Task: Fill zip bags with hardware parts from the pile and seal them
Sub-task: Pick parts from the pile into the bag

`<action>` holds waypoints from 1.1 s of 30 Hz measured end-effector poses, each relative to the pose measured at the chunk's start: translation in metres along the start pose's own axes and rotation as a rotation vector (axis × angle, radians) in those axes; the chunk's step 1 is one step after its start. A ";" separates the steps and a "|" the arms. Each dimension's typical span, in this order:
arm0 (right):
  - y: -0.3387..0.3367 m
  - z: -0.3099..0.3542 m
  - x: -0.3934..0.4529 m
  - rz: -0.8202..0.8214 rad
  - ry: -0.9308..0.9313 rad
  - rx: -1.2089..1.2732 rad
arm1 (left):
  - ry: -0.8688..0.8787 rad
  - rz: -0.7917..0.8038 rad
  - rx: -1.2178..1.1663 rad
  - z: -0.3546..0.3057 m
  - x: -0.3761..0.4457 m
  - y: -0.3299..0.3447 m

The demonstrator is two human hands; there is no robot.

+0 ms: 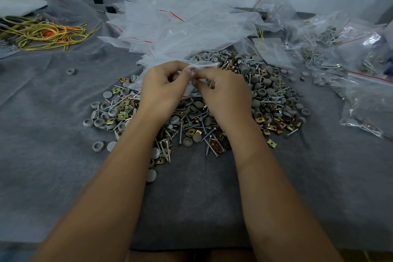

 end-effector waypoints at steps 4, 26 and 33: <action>-0.003 0.004 -0.003 -0.020 -0.040 0.015 | -0.018 -0.052 0.010 0.004 0.000 -0.001; -0.022 -0.037 0.012 -0.103 0.405 -0.232 | -0.098 -0.250 0.097 0.020 0.000 -0.012; -0.020 -0.035 0.013 -0.144 0.307 -0.171 | -0.095 -0.197 0.102 0.020 -0.001 -0.010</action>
Point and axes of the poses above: each hand's wrist, its own x-axis towards the middle knuckle, its own y-axis out of the palm, z = x × y, the point moved 4 cm from there along x, towards the middle knuckle, and after that the axes turned 13 degrees about y, right-handed, at the moved point
